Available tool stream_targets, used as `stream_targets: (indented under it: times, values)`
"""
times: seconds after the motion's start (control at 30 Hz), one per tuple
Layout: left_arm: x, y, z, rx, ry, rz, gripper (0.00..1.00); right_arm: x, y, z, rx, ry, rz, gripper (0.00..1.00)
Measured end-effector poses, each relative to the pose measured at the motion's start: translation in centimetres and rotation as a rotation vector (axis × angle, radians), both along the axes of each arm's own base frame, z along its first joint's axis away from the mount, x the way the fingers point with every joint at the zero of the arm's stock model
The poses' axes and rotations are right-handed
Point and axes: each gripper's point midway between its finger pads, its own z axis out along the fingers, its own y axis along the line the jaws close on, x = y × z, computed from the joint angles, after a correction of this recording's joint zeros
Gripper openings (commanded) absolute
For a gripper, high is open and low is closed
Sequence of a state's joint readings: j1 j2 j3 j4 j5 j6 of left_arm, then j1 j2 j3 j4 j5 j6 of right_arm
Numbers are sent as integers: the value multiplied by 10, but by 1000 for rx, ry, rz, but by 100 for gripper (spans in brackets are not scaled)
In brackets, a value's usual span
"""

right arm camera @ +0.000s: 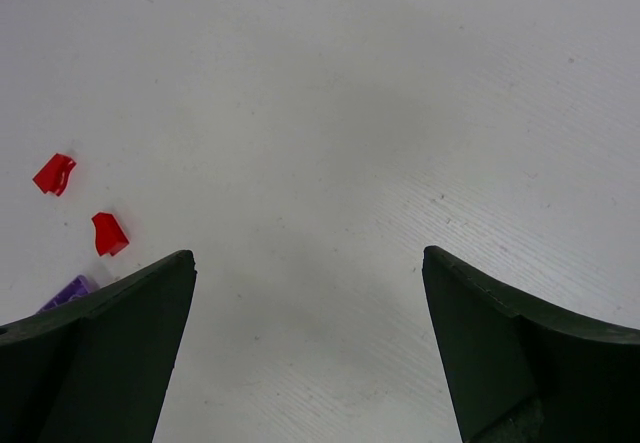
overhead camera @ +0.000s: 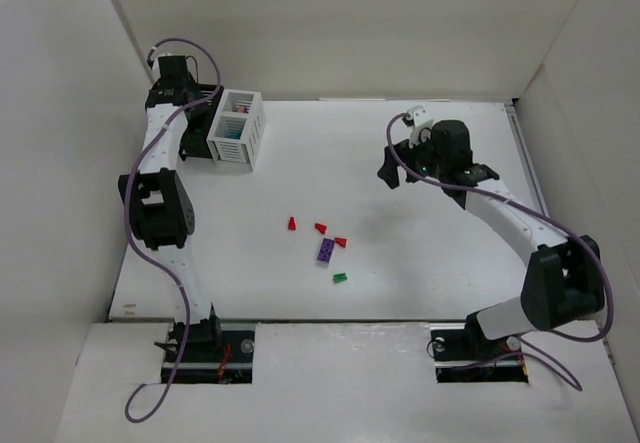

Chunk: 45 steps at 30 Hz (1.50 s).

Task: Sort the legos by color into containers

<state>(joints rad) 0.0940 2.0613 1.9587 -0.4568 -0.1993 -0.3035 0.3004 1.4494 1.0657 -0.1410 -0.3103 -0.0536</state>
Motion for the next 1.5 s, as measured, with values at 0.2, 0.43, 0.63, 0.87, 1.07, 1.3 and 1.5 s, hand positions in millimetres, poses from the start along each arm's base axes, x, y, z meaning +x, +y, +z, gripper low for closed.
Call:
stream_targets:
  times: [0.2, 0.43, 0.63, 0.87, 1.07, 1.3, 1.5]
  values:
    - [4, 2, 0, -9, -9, -23, 34, -8, -3, 3, 8, -5, -7, 98]
    - [8, -2, -12, -26, 7, -46, 31, -16, -5, 7, 19, -10, -13, 98]
    - [-2, -13, -12, -63, -6, -86, 31, -21, -6, 11, 26, -21, -14, 98]
    - [-50, -42, 26, -77, -76, -136, 36, -33, -9, 0, 21, 0, -10, 98]
    - [-100, -125, 34, -122, -133, -270, 37, -42, -8, -7, 24, 15, 12, 98]
    - [-184, -247, -61, -152, 98, -491, 37, -52, -3, -18, 31, 44, 59, 98]
    - [-239, -258, -121, -114, 270, -475, 35, -56, 1, -18, 44, 49, 86, 98]
